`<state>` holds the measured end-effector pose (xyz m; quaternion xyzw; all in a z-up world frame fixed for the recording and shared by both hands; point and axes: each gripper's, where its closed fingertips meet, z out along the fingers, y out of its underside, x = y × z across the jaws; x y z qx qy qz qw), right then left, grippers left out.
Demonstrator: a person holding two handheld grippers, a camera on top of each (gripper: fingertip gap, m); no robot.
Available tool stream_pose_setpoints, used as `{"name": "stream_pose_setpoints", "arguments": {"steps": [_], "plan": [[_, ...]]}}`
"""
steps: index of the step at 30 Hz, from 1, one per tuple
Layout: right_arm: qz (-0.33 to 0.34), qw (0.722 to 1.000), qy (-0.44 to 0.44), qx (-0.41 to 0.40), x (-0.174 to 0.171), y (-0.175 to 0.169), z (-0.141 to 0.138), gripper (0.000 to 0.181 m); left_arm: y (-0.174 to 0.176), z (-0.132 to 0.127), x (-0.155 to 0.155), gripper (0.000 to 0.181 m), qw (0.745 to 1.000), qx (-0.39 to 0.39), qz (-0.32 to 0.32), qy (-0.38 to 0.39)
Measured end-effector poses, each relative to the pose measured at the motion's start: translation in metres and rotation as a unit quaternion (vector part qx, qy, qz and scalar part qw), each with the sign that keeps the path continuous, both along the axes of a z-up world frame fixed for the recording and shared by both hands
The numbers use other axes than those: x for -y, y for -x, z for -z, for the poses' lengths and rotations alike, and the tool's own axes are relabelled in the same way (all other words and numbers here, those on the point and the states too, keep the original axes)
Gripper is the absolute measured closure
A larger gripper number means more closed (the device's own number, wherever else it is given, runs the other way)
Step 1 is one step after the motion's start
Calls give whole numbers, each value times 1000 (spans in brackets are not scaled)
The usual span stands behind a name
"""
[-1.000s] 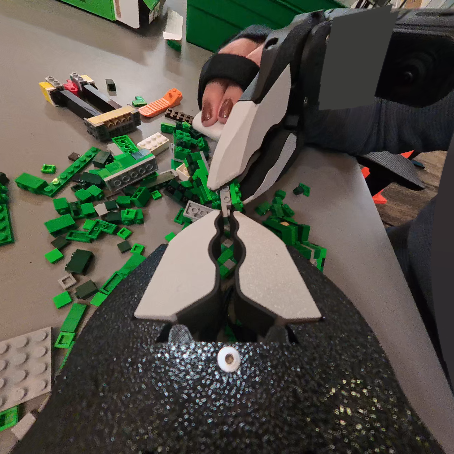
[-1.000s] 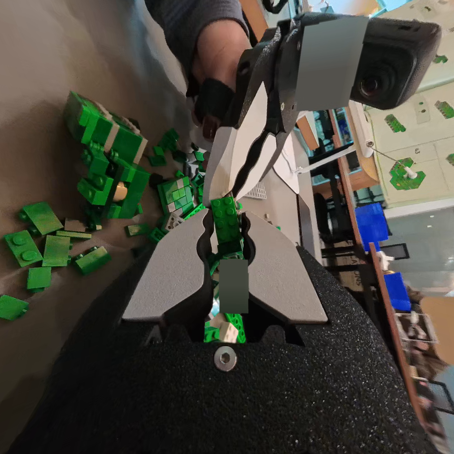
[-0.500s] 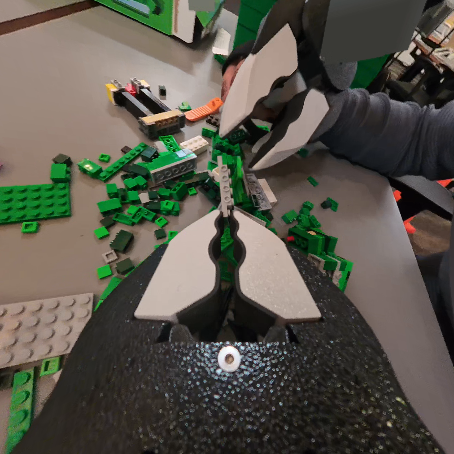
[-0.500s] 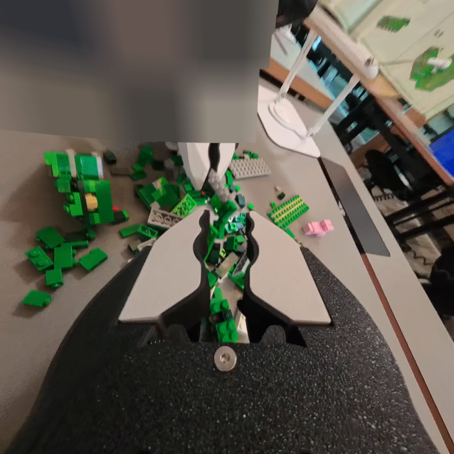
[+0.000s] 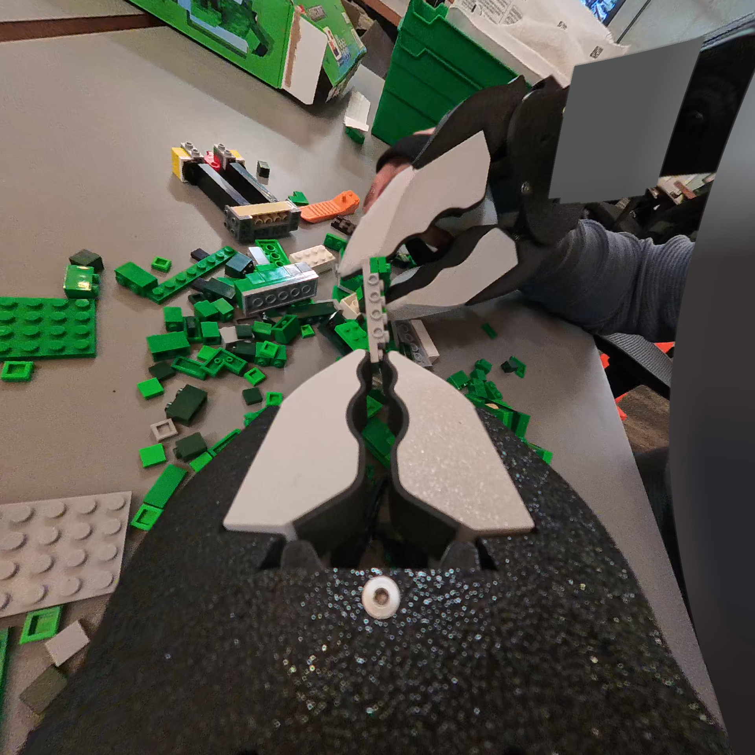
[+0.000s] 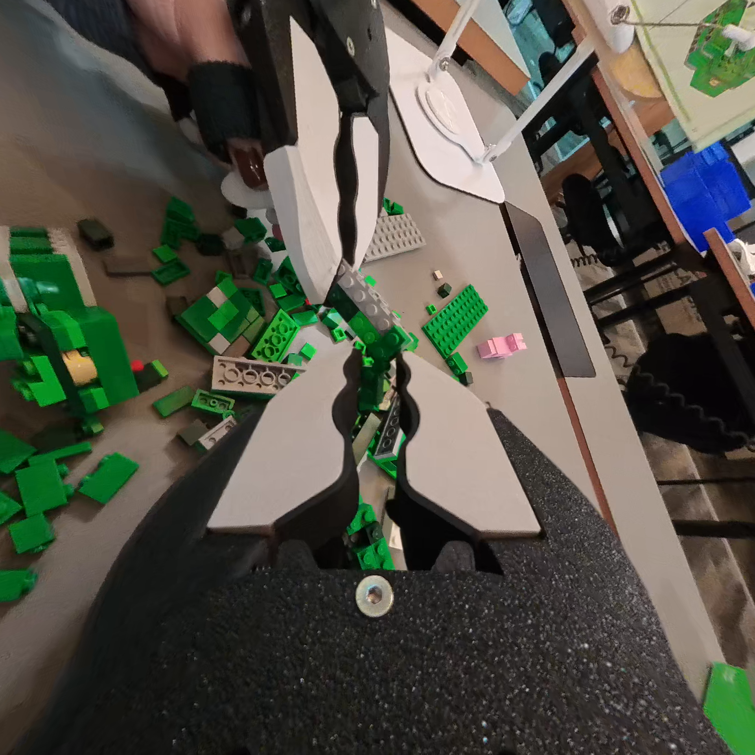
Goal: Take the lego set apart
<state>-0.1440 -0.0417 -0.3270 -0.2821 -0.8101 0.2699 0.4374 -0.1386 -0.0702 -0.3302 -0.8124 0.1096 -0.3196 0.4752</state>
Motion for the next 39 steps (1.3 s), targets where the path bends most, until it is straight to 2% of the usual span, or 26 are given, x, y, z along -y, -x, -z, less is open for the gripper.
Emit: {"name": "stream_pose_setpoints", "arguments": {"steps": [3, 8, 10, 15, 18, 20, 23, 25, 28, 31, 34, 37, 39], "plan": [[-16, 999, 29, 16, 4, -4, -3, 169, -4, 1, 3, 177, 1000, -17, 20, -7], [-97, 981, 159, 52, 16, -19, -8, 170, -14, 0, 9, 177, 995, -62, 65, -31], [-133, 966, 208, 72, 23, -27, -10, 170, -14, 3, 11, 177, 993, -85, 76, -38], [-166, 927, 317, 109, 29, -35, -17, 170, -21, -2, 13, 177, 992, -70, 92, -50], [-169, 892, 398, 133, 26, -35, -20, 171, -19, -1, 12, 177, 993, -69, 87, -48], [-151, 891, 409, 125, 16, -32, -20, 170, -12, 2, 9, 177, 994, -70, 68, -39], [-101, 933, 334, 89, -2, -26, -18, 169, -2, 0, 5, 177, 998, -40, 39, -30], [-75, 958, 268, 75, -7, -22, -15, 152, 2, -1, 3, 177, 999, -25, 24, -25], [-52, 981, 179, 50, -7, -16, -14, 137, 4, -2, 2, 177, 1000, -4, 14, -16], [-48, 998, 47, 0, 0, -11, -14, 138, 3, -2, 2, 177, 1000, 6, 12, -8], [-51, 990, -119, -54, 11, -8, -17, 138, 0, 0, 3, 177, 1000, 8, 18, 10], [-53, 960, -270, -60, 19, -6, -10, 136, -8, 5, 7, 177, 999, 2, 40, 35], [-53, 940, -335, -49, 20, -5, 0, 140, -16, 6, 11, 177, 997, -2, 58, 45]]}}
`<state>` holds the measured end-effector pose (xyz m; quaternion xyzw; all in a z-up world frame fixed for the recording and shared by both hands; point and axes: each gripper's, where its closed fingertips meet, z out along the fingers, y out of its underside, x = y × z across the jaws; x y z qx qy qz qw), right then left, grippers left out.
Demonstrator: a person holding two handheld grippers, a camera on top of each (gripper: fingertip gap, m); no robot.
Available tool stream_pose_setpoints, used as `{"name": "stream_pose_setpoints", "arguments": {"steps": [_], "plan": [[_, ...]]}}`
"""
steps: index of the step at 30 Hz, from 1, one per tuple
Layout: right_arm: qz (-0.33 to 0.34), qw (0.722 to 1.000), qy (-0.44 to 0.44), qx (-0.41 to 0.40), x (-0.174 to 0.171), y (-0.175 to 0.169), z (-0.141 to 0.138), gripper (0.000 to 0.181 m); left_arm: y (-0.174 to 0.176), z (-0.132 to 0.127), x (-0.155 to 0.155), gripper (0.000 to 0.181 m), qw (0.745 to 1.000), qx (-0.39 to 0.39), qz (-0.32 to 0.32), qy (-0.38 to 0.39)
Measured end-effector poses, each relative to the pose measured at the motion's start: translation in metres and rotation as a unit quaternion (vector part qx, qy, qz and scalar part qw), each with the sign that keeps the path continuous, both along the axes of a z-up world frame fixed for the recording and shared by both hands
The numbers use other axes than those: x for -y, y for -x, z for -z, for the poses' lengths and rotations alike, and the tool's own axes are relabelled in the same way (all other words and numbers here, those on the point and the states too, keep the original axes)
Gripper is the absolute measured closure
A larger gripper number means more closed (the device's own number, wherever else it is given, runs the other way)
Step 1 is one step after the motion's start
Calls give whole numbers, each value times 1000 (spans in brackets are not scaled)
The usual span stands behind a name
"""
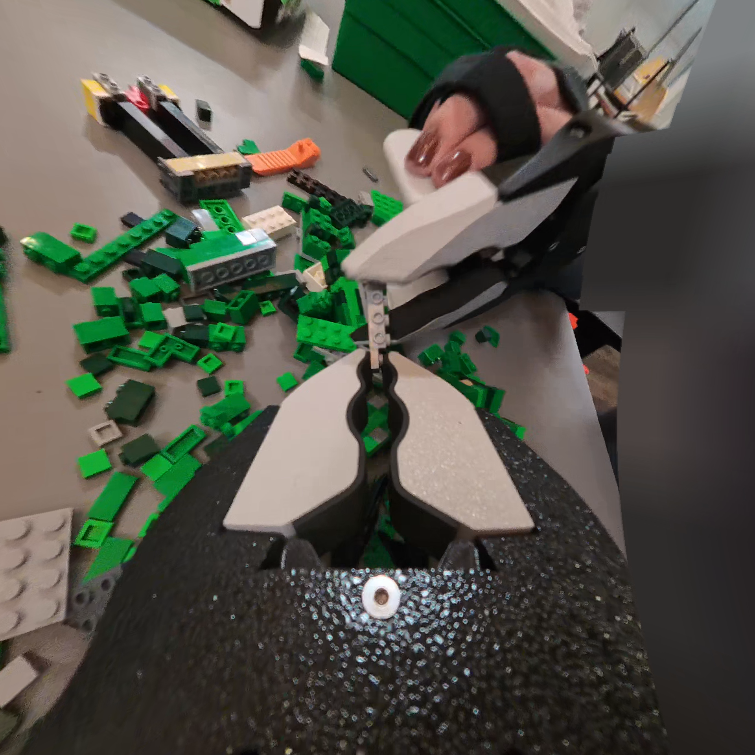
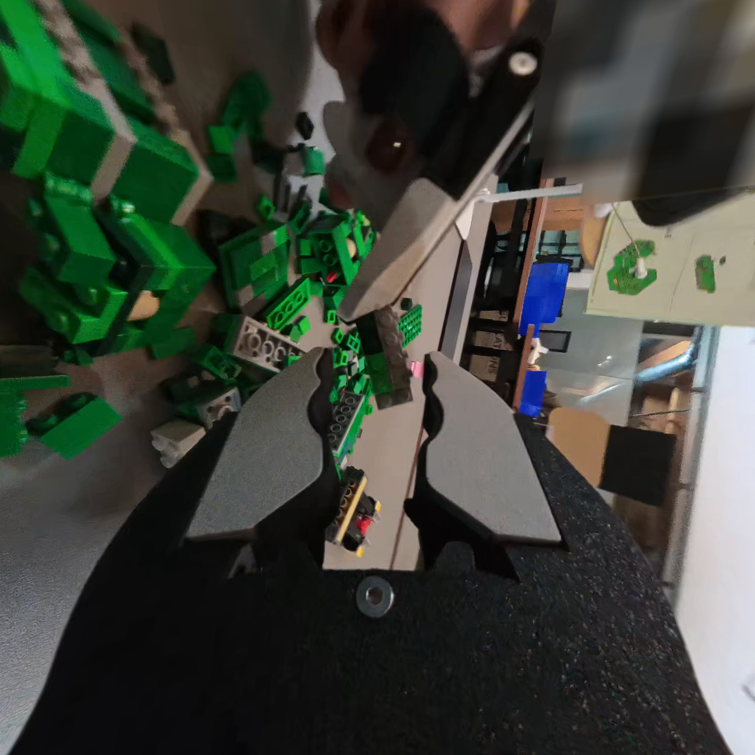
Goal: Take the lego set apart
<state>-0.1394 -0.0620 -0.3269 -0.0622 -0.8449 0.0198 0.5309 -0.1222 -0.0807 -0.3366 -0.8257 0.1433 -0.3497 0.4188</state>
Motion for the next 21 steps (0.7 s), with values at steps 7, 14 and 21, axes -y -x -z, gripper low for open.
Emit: {"name": "stream_pose_setpoints", "arguments": {"steps": [7, 14, 21], "plan": [[-13, 995, 62, 76, 5, -10, 12, 161, -8, 9, 4, 177, 993, -107, 34, -38], [-64, 939, 296, 162, 18, -25, 10, 165, -5, 10, 1, 177, 963, -244, 41, -107], [-52, 914, 374, 150, 14, -19, 3, 166, -2, 8, -2, 177, 978, -191, 17, -86]]}}
